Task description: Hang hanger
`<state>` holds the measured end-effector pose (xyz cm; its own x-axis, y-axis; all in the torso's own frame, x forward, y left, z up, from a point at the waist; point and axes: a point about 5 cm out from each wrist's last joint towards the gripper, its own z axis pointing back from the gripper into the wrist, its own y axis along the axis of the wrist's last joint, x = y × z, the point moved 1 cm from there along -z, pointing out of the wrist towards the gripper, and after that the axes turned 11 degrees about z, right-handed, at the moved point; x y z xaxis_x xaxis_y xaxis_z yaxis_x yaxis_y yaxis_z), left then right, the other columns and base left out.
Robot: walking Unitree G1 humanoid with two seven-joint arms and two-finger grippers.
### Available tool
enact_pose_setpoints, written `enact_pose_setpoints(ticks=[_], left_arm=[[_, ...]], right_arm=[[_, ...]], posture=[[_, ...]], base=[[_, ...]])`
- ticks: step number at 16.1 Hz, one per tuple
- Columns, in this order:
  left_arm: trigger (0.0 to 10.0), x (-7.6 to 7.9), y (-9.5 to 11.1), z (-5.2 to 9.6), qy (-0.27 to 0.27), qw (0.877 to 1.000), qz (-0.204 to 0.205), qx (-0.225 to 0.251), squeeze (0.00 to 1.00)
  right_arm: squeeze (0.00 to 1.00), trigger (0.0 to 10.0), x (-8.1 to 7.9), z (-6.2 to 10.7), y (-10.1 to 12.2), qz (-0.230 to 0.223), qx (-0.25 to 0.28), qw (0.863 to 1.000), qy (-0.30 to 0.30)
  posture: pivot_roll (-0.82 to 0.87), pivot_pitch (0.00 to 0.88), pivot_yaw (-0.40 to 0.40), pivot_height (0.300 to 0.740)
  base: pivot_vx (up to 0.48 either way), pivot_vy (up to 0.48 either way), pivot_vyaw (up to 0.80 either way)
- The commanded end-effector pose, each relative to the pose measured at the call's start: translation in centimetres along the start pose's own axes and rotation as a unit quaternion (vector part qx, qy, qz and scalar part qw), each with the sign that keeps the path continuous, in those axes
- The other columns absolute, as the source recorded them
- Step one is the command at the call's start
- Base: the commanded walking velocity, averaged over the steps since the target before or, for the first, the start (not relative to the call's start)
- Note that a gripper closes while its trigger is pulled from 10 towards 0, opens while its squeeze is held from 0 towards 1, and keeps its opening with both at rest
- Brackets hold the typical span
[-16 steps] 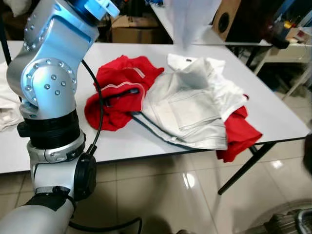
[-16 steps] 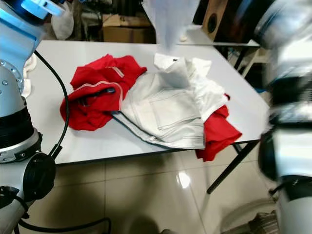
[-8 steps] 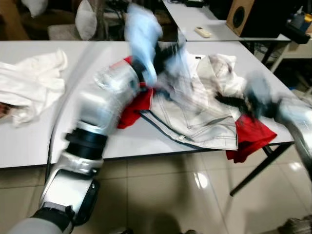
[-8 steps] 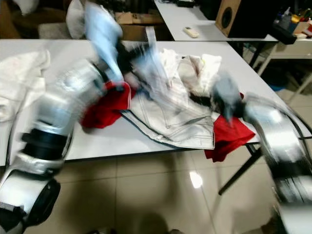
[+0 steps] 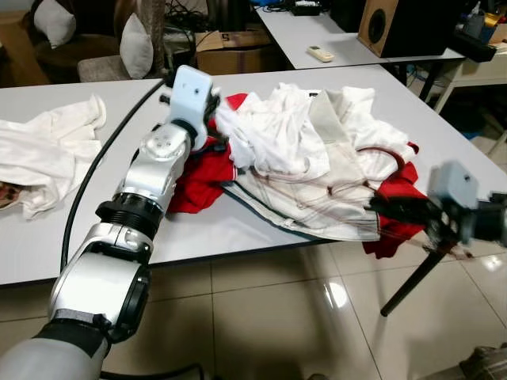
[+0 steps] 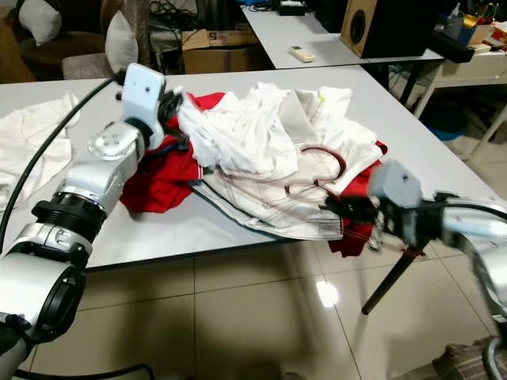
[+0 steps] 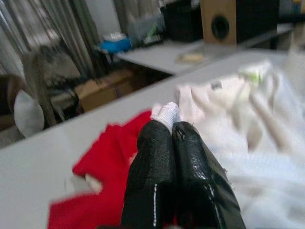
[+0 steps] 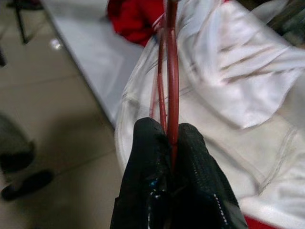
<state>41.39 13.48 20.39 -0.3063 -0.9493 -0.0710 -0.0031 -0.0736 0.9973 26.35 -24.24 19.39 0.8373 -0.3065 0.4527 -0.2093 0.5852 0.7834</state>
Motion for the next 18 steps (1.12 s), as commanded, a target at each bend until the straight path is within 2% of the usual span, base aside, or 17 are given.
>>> enact_pose_setpoints(ticks=[1, 3, 4, 6, 7, 8, 9, 11, 12, 13, 15, 16, 18], left_arm=[[10.0, 0.3, -1.1, 0.0, -0.011, 1.0, -0.015, -0.019, 0.0], [10.0, 0.2, -0.6, -0.1, -0.015, 1.0, 0.01, 0.005, 0.0], [10.0, 1.2, -0.8, 0.1, -0.077, 0.997, 0.011, 0.0, 0.0], [10.0, 2.4, -2.1, 0.6, -0.152, 0.988, -0.007, -0.026, 0.0], [10.0, 3.0, -3.1, 1.4, -0.211, 0.976, -0.021, -0.04, 0.08], [10.0, 3.2, -3.2, 1.8, -0.236, 0.971, -0.024, -0.039, 0.68], [10.0, 3.5, -3.2, 2.9, -0.283, 0.958, -0.017, -0.034, 1.0], [10.0, 4.1, -3.1, 6.8, -0.371, 0.928, -0.024, -0.043, 1.0], [10.0, 4.3, -3.0, 7.9, -0.396, 0.917, -0.025, -0.051, 1.0], [10.0, 4.7, -2.7, 10.5, -0.447, 0.891, -0.025, -0.072, 1.0], [10.0, 4.4, -2.2, 12.2, -0.464, 0.882, -0.02, -0.085, 1.0], [10.0, 3.7, -1.9, 13.0, -0.459, 0.884, -0.015, -0.085, 1.0], [10.0, 2.1, -0.3, 12.7, -0.371, 0.927, 0.045, -0.008, 1.0]], right_arm=[[0.0, 10.0, 0.4, 0.8, 1.0, 0.015, 0.0, 1.0, -0.001], [0.0, 10.0, 0.9, 2.3, 1.6, 0.024, -0.019, 0.999, -0.023], [0.0, 10.0, 1.4, 3.6, 2.6, 0.027, -0.008, 0.998, -0.048], [0.0, 10.0, 1.6, 4.7, 3.7, 0.005, 0.026, 0.997, -0.07], [0.0, 10.0, 1.6, 5.9, 4.7, -0.032, 0.072, 0.993, -0.088], [0.0, 10.0, 1.7, 6.3, 4.9, -0.04, 0.081, 0.991, -0.102], [0.0, 10.0, 1.7, 6.8, 5.0, -0.055, 0.095, 0.986, -0.124], [0.0, 10.0, 0.9, 6.3, 5.0, -0.09, 0.138, 0.97, -0.177], [0.0, 10.0, 0.6, 6.1, 4.9, -0.099, 0.143, 0.967, -0.187], [0.0, 10.0, 0.1, 5.2, 4.6, -0.111, 0.139, 0.96, -0.214], [0.0, 10.0, 0.1, 4.4, 4.7, -0.122, 0.144, 0.949, -0.251], [0.0, 10.0, 0.7, 4.0, 4.7, -0.127, 0.149, 0.936, -0.294], [0.0, 10.0, 0.7, 2.5, 5.6, -0.151, 0.18, 0.916, -0.326]], posture=[[-0.15, 0.0, 0.058, 0.74], [-0.15, 0.0, 0.062, 0.74], [-0.15, 0.0, 0.064, 0.74], [-0.15, 0.0, 0.062, 0.74], [-0.16, 0.0, 0.067, 0.74], [-0.16, 0.0, 0.072, 0.74], [-0.16, 0.0, 0.08, 0.74], [-0.17, 0.0, 0.095, 0.74], [-0.17, 0.0, 0.096, 0.74], [-0.16, 0.0, 0.095, 0.74], [-0.15, 0.0, 0.096, 0.74], [-0.15, 0.0, 0.094, 0.74], [-0.15, 0.0, 0.089, 0.74]], base=[[0.0, 0.0, 0.0], [0.0, 0.0, 0.0], [0.0, 0.0, 0.0], [0.0, 0.0, 0.0], [0.0, 0.0, 0.0], [0.0, 0.0, 0.0], [0.0, 0.0, 0.0], [0.0, 0.0, 0.0], [0.0, 0.0, 0.0], [0.0, 0.0, 0.0], [0.0, 0.0, 0.0], [0.0, 0.0, 0.0], [0.0, 0.0, 0.0]])
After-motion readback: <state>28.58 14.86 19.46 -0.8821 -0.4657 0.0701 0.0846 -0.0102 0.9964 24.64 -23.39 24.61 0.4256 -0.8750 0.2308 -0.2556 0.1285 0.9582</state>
